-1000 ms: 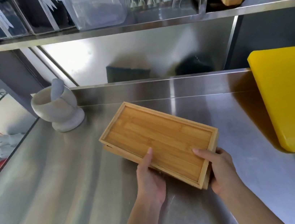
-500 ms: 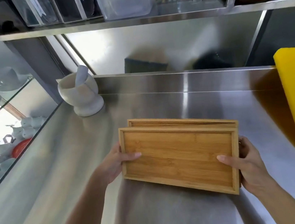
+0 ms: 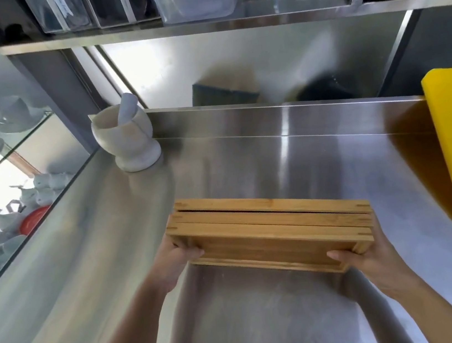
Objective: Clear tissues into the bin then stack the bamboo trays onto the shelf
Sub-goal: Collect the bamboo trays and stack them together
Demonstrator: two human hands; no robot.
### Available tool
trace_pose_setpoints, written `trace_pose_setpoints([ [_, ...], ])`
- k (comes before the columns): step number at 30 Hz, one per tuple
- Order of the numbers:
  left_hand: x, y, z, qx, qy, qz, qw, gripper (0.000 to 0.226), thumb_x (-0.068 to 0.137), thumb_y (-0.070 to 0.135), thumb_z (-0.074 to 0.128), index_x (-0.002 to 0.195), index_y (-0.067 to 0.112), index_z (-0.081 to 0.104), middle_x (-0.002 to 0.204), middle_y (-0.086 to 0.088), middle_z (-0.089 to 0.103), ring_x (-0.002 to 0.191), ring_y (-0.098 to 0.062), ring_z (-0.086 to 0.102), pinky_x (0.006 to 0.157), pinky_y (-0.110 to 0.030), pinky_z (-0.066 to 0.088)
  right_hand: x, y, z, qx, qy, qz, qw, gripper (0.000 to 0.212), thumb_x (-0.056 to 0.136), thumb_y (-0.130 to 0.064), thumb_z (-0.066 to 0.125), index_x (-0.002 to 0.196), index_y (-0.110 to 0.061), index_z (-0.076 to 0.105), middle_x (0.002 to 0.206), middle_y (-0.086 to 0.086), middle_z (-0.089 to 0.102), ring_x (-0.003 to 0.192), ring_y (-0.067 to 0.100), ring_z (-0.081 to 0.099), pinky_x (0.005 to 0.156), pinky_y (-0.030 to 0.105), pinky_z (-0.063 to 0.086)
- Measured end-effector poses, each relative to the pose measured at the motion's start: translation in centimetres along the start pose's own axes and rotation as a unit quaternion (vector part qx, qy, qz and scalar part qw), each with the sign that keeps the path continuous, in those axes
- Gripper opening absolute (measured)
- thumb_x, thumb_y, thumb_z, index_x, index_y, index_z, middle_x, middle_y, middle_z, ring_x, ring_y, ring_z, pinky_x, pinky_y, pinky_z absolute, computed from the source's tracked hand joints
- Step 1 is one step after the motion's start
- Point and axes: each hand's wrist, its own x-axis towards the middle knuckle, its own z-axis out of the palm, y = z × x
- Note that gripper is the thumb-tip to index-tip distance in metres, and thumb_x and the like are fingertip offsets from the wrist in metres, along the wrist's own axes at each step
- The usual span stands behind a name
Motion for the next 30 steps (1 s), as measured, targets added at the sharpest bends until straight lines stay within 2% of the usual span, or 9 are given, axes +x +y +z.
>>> trace_pose_setpoints([
  [2, -0.2, 0.2, 0.3, -0.001, -0.006, -0.001, 1.0, 0.064, 0.047, -0.006, 0.065, 0.11, -0.001, 0.055, 0.078, 0.005, 0.07, 0.081, -0.013, 0.061, 0.062, -0.011, 0.051, 0.1, 0.2, 0.0, -0.001, -0.008, -0.001, 1.0, 0.084, 0.033, -0.055, 0.087, 0.105, -0.047, 0.045, 0.101, -0.02, 0.065, 0.101, 0.002, 0.059, 0.088, 0.017, 0.049],
  [6, -0.4, 0.3, 0.2, -0.02, -0.036, -0.009, 0.999, 0.073, 0.048, -0.002, 0.076, 0.117, 0.006, 0.056, 0.097, 0.004, 0.074, 0.095, -0.013, 0.068, 0.077, -0.019, 0.055, 0.5, 0.2, 0.1, 0.013, 0.002, 0.01, 1.0, 0.073, 0.06, 0.004, 0.077, 0.117, -0.024, 0.04, 0.107, -0.006, 0.06, 0.11, 0.019, 0.056, 0.088, 0.022, 0.049],
  [9, -0.6, 0.2, -0.3, -0.061, -0.054, -0.022, 0.996, 0.086, 0.052, 0.015, 0.088, 0.128, 0.005, 0.049, 0.12, -0.009, 0.066, 0.113, -0.023, 0.06, 0.095, -0.032, 0.049, 0.4, 0.3, 0.3, 0.041, 0.005, 0.035, 0.999, 0.082, 0.047, -0.022, 0.088, 0.117, -0.023, 0.047, 0.102, -0.011, 0.067, 0.101, 0.007, 0.061, 0.083, 0.017, 0.053],
  [12, -0.7, -0.2, -0.6, -0.096, -0.042, -0.025, 0.994, 0.098, 0.048, 0.029, 0.092, 0.13, 0.003, 0.047, 0.125, -0.014, 0.061, 0.118, -0.028, 0.056, 0.101, -0.041, 0.042, 0.0, 0.2, 0.7, 0.064, 0.055, 0.048, 0.995, 0.053, 0.06, -0.003, 0.078, 0.1, -0.03, 0.056, 0.099, -0.01, 0.065, 0.094, 0.006, 0.061, 0.078, 0.021, 0.053],
  [17, -0.7, 0.2, 0.2, -0.042, 0.023, 0.001, 0.999, 0.058, 0.063, 0.034, 0.079, 0.113, 0.012, 0.061, 0.108, -0.007, 0.071, 0.101, -0.023, 0.065, 0.082, -0.031, 0.054, -0.1, -1.0, 0.4, 0.028, 0.054, 0.07, 0.996, 0.04, 0.067, 0.0, 0.074, 0.096, -0.025, 0.061, 0.098, -0.004, 0.067, 0.094, 0.012, 0.063, 0.074, 0.023, 0.055],
  [20, -0.8, 1.4, 0.8, 0.0, 0.08, -0.019, 0.997, 0.032, 0.071, 0.034, 0.071, 0.094, 0.012, 0.07, 0.085, -0.002, 0.075, 0.082, -0.019, 0.069, 0.064, -0.023, 0.053, -0.8, -1.2, 0.3, 0.031, 0.039, 0.124, 0.991, 0.051, 0.052, -0.022, 0.085, 0.097, -0.021, 0.061, 0.101, 0.001, 0.068, 0.095, 0.017, 0.063, 0.083, 0.036, 0.051],
  [22, -0.8, 2.0, 1.3, 0.039, 0.104, -0.055, 0.992, 0.024, 0.074, 0.032, 0.074, 0.086, 0.012, 0.071, 0.078, -0.002, 0.073, 0.072, -0.017, 0.068, 0.06, -0.023, 0.05, -1.3, -1.4, 0.6, 0.056, 0.051, 0.164, 0.984, 0.055, 0.045, -0.02, 0.083, 0.096, -0.016, 0.062, 0.102, 0.009, 0.068, 0.095, 0.024, 0.063, 0.086, 0.041, 0.05],
  [27, -1.1, 2.7, 1.1, 0.009, 0.122, -0.147, 0.982, 0.024, 0.078, 0.03, 0.068, 0.082, 0.006, 0.072, 0.075, -0.007, 0.073, 0.067, -0.022, 0.067, 0.063, -0.028, 0.05, -2.3, -2.0, 1.1, 0.131, 0.073, 0.28, 0.948, 0.05, 0.055, -0.012, 0.072, 0.101, 0.002, 0.062, 0.095, 0.021, 0.069, 0.088, 0.034, 0.064, 0.07, 0.04, 0.051],
  [30, -1.6, 3.2, 0.5, -0.086, 0.123, -0.188, 0.971, 0.024, 0.086, 0.033, 0.056, 0.083, 0.01, 0.061, 0.074, -0.004, 0.059, 0.064, -0.02, 0.056, 0.06, -0.031, 0.045, -3.1, -2.0, 1.5, 0.158, 0.079, 0.324, 0.93, 0.054, 0.05, -0.014, 0.073, 0.102, -0.003, 0.064, 0.1, 0.021, 0.069, 0.094, 0.037, 0.064, 0.08, 0.045, 0.052],
])
